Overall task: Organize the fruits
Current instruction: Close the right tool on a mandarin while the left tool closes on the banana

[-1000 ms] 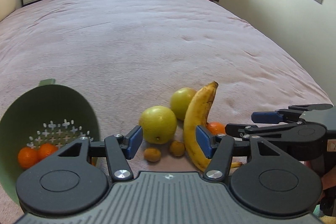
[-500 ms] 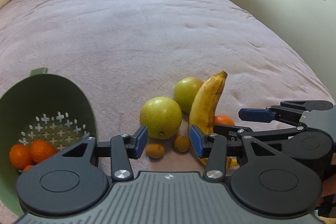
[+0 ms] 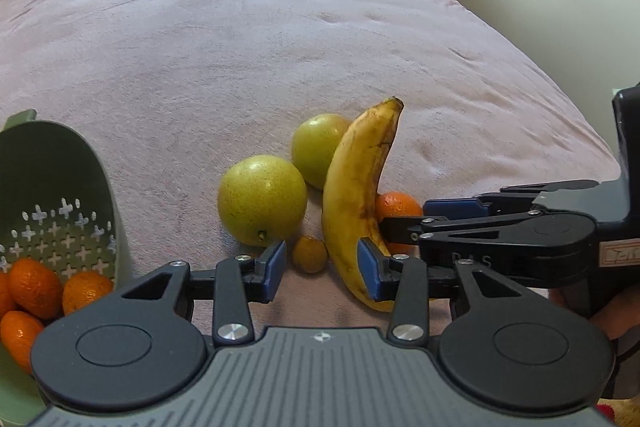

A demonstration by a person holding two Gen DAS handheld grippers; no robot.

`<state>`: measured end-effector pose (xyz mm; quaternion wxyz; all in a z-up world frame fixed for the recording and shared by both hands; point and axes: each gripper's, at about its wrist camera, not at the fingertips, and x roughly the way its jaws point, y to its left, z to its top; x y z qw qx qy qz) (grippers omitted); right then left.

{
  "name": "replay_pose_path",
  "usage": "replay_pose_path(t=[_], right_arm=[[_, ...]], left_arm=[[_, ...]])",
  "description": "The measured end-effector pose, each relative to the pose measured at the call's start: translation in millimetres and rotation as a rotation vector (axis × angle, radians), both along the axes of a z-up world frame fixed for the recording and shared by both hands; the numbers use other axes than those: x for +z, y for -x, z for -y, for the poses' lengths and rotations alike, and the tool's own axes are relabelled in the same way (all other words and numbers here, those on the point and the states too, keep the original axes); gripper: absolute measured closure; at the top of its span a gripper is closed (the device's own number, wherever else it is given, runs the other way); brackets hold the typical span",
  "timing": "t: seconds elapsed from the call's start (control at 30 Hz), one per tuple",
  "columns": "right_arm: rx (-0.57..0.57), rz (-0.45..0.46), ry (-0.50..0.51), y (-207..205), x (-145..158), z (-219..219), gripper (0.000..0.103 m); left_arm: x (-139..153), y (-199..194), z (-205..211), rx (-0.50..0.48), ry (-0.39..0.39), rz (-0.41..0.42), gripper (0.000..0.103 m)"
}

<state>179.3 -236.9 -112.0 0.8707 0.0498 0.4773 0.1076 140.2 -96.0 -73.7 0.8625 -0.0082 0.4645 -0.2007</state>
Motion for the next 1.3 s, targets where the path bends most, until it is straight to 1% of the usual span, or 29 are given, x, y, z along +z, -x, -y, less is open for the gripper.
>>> replay_pose_path(t=[0.07,0.17,0.23,0.33,0.43,0.53,0.73,0.83,1.0,1.03,1.07,1.1,1.3], right_arm=[[-0.007,-0.006,-0.025,-0.8,-1.2,3.1,0.064],[-0.002,0.0,-0.03,-1.0,1.3,5.2,0.065],[-0.01,0.008,-0.006,-0.1,4.8,6.9,0.065],[-0.044,0.015,0.069,1.1,8.6,14.2,0.065],[-0.084,-0.001,0.063,-0.4,6.8,26.6,0.065],[-0.097,-0.013,0.035,-0.4,4.4,33.3,0.065],[-0.089,-0.014,0.045,-0.1,1.6,30.0,0.065],[-0.111,-0.023,0.014,-3.2,-3.1,34.3,0.064],[-0.122,-0.022,0.003,-6.8,-4.8,34.7,0.063],[-0.124,-0.023,0.001,-7.3,-5.3,34.5,0.063],[-0.127,-0.026,-0.006,-7.9,-5.7,34.9,0.063],[-0.13,-0.031,-0.015,-8.6,-6.6,35.3,0.062],[-0.124,-0.023,-0.001,-7.7,-3.8,31.6,0.063]], left_arm=[[-1.1,-1.6,2.1,-0.003,0.003,-0.004,0.055],[-3.6,-3.9,5.0,-0.004,0.018,-0.011,0.055],[-5.8,-5.5,7.0,0.002,0.032,-0.015,0.055],[-11.5,-9.1,9.7,0.01,0.065,-0.032,0.053],[-16.5,-12.8,14.2,0.024,0.077,-0.034,0.048],[-20.2,-16.2,21.8,0.034,0.062,-0.029,0.046],[-27.0,-21.2,34.2,0.046,0.008,-0.002,0.045],[-28.4,-24.5,35.1,0.056,0.01,-0.002,0.045],[-32.4,-29.6,35.0,0.065,0.026,-0.015,0.05],[-33.0,-30.2,33.9,0.066,0.035,-0.02,0.052],[-33.3,-30.6,32.9,0.063,0.047,-0.024,0.057],[-33.3,-30.5,32.5,0.058,0.055,-0.027,0.058],[-32.0,-28.2,30.8,0.053,0.055,-0.018,0.059]])
